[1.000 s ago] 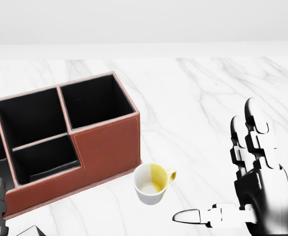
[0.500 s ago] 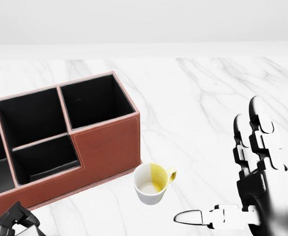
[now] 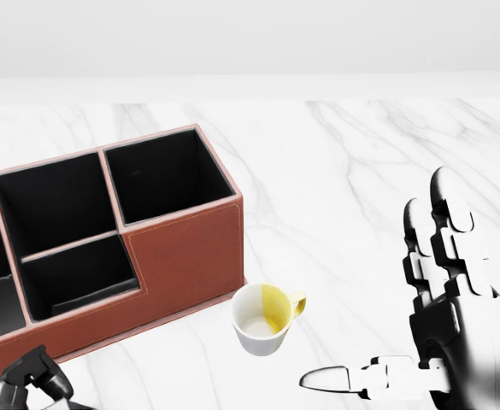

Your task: Pick up the book and place it in the front compartment of the caddy.

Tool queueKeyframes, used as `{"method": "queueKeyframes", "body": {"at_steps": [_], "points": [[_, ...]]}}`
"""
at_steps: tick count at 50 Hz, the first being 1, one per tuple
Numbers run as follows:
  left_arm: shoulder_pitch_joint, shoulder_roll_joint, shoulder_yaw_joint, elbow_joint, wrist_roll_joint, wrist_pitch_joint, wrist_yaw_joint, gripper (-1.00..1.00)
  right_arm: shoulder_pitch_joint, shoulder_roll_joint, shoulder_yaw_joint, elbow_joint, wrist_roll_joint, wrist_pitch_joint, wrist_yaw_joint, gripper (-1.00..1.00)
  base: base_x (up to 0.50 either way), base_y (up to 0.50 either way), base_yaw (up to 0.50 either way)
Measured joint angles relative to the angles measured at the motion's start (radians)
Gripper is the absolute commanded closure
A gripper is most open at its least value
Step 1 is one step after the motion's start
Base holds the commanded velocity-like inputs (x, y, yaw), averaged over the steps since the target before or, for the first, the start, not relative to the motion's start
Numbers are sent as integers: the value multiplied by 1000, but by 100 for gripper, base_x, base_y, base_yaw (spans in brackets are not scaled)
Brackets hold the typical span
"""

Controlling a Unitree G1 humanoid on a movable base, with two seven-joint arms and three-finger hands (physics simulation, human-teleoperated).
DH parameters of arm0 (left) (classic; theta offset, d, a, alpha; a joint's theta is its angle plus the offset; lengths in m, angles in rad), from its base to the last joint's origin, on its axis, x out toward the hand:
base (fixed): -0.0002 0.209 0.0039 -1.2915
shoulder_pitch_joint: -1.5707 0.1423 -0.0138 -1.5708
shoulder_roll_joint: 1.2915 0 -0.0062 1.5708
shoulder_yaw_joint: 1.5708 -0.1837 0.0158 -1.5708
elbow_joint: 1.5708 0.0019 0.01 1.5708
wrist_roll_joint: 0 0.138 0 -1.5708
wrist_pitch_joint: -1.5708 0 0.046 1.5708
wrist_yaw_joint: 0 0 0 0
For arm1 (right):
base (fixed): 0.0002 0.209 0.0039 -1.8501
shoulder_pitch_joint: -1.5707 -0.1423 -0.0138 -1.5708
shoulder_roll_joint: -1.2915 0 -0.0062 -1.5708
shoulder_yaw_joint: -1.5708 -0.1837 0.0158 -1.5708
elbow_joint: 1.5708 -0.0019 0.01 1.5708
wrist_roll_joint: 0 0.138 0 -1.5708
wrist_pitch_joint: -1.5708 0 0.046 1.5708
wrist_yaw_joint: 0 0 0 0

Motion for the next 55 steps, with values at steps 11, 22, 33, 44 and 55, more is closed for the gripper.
{"method": "queueKeyframes", "body": {"at_steps": [11,22,33,44,55], "points": [[-35,-12,34,-154,51,0,-129,96,4,-2,9,-4,-2,0,-1,-99,0,0,0],[-78,-22,94,-333,153,0,-283,96,5,-2,8,-10,1,0,1,-98,0,0,0],[-136,-17,155,-456,256,0,-413,96,3,-2,6,-7,3,0,2,-99,0,0,0],[-276,37,159,-509,373,0,-564,95,4,-2,5,-10,4,0,3,-99,0,0,0],[-468,125,153,-495,503,0,-616,95,4,-2,3,-11,7,0,4,-98,0,0,0]]}}
